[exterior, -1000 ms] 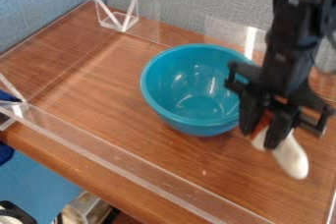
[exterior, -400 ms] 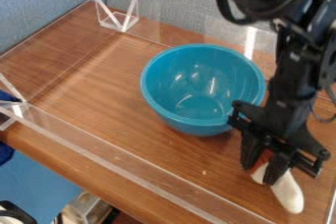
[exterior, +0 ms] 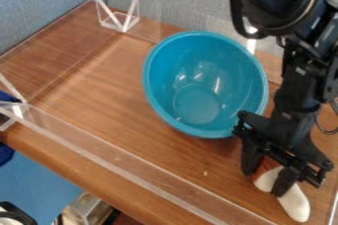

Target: Remove the mushroom from inside the blue bowl and put it on the table

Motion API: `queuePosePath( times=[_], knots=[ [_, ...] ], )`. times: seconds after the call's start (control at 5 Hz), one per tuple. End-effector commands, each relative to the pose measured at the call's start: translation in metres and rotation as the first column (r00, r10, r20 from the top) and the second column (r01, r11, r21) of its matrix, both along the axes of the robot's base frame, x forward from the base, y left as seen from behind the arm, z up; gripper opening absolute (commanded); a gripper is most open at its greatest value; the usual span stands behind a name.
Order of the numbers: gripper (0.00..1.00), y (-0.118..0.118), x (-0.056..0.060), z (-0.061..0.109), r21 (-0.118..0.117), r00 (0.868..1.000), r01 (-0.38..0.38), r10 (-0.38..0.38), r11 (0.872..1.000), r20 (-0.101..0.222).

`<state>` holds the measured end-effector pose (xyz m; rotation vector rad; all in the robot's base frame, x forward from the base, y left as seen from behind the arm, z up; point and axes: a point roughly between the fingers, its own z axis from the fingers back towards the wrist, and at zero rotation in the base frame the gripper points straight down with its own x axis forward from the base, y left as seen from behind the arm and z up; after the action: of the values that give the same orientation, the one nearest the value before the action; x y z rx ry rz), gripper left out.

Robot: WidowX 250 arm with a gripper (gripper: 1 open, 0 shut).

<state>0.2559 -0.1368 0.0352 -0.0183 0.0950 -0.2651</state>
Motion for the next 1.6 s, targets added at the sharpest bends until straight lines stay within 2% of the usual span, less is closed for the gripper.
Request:
queuePosePath(
  times=[0.0,1.4],
  knots=[
    [1.00,-0.004,0.008,0.007,-0.015,0.999,0.003,-0.002,1.000,0.036],
    [1.00,-0.003,0.015,0.030,0.008,0.996,-0.025,0.024,1.000,0.089]
  ],
)
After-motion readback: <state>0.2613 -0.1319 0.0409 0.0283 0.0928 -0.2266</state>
